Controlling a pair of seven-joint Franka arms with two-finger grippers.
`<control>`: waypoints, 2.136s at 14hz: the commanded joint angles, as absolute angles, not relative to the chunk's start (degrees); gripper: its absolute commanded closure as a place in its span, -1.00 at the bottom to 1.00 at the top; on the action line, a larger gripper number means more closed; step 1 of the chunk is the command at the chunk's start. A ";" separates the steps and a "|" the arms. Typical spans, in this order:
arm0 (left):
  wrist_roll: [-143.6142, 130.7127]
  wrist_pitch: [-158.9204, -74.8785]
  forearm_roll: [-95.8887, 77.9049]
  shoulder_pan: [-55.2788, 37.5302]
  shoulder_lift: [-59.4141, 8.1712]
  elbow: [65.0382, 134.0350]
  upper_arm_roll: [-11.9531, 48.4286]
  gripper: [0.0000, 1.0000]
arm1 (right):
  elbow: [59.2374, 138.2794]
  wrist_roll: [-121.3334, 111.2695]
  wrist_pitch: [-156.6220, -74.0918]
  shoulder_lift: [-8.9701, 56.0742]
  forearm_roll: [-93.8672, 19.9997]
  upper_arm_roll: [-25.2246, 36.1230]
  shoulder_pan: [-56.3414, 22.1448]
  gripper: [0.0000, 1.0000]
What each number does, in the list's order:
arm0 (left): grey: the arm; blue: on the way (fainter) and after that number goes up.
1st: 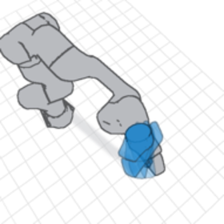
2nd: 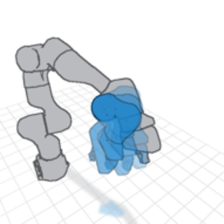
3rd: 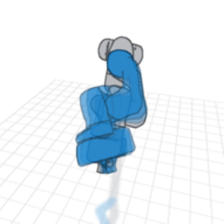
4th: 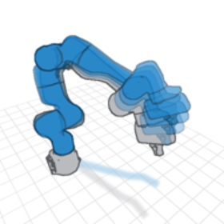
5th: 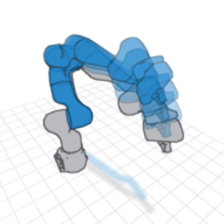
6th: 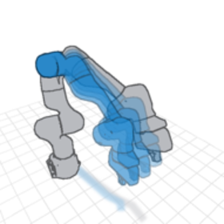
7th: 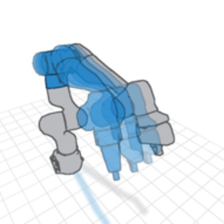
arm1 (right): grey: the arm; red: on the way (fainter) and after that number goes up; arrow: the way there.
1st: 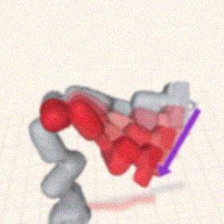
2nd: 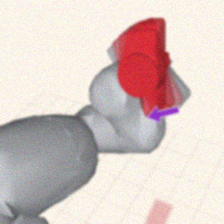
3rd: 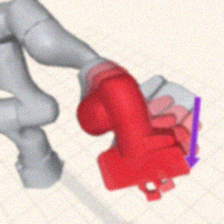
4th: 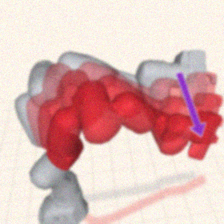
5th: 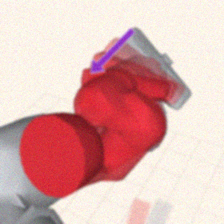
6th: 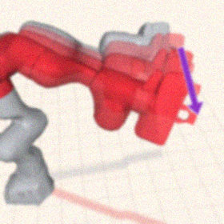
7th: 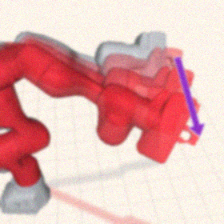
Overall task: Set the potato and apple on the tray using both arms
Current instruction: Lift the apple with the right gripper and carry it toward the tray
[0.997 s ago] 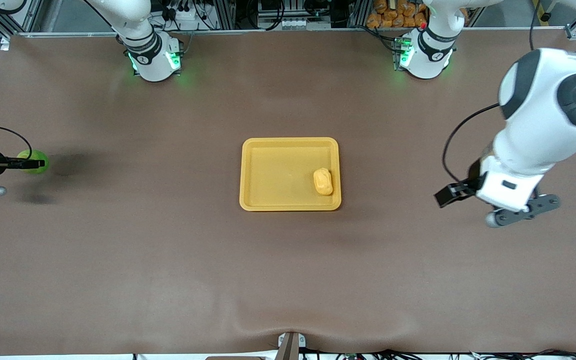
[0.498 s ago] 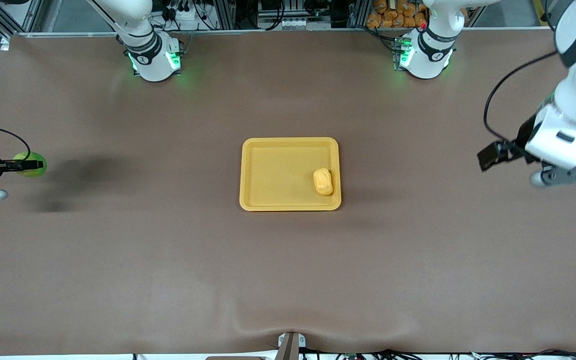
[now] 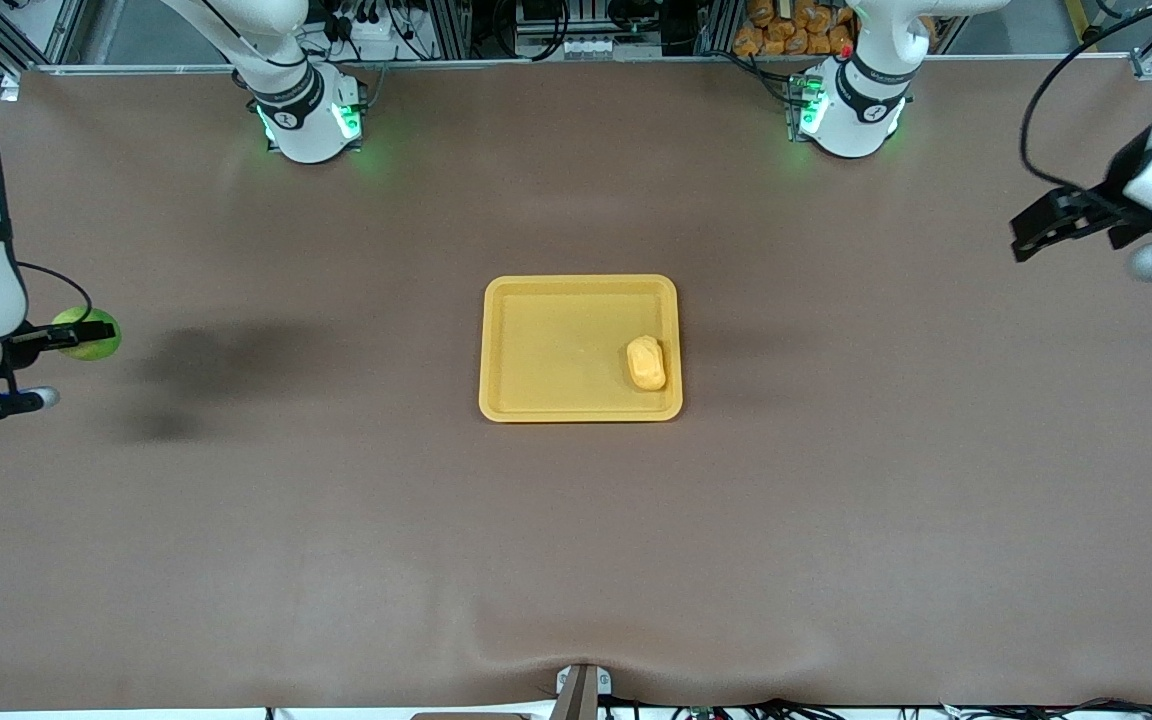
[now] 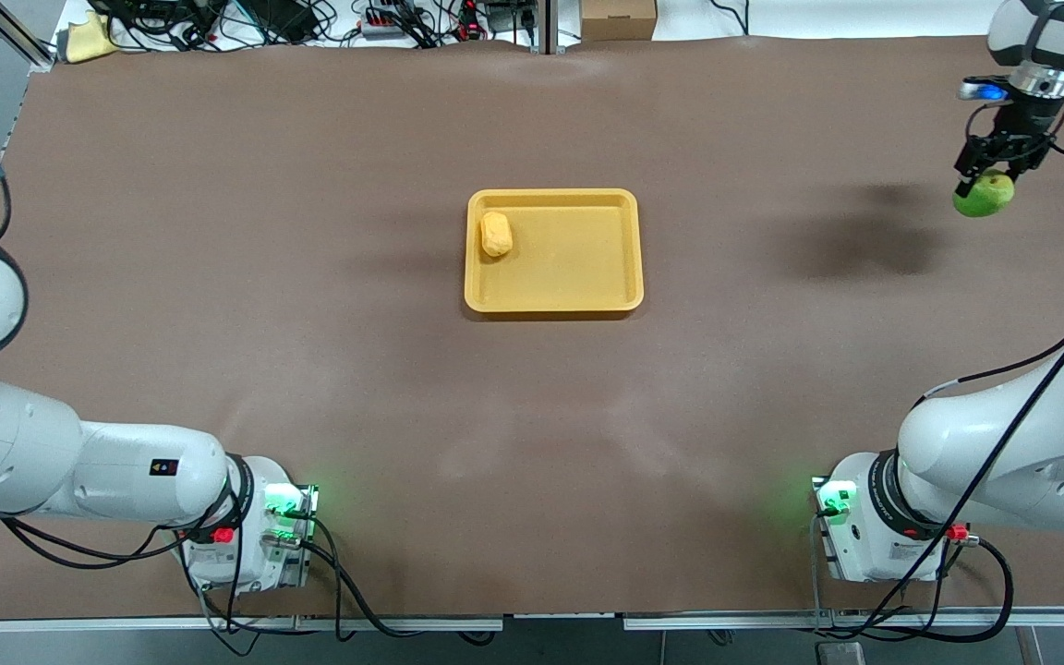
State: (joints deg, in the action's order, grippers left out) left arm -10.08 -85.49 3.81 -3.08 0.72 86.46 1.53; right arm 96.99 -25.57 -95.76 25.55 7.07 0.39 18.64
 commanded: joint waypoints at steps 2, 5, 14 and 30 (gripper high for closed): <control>-5.45 -85.78 -0.26 -3.96 5.79 91.75 -3.60 -1.00 | 97.91 -20.58 -90.80 21.98 2.65 0.79 13.90 1.00; -5.36 -84.73 -0.26 -3.34 6.77 92.73 -3.34 -1.00 | 97.91 -17.95 -89.22 20.66 1.06 0.70 10.21 1.00; -5.63 -84.55 0.53 -3.78 6.24 92.55 -1.23 -1.00 | 98.00 -4.33 -86.57 17.93 -5.01 0.70 -1.65 1.00; -10.20 -84.81 0.79 -3.25 7.03 94.75 2.81 -1.00 | 100.10 21.17 -94.91 17.84 -12.92 0.70 -20.03 1.00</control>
State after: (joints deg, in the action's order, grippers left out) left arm -9.08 -84.86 0.46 -3.61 5.52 93.45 2.36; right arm 97.94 18.15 -92.56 19.07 -11.66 0.14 -17.76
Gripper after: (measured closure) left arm 0.000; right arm 0.167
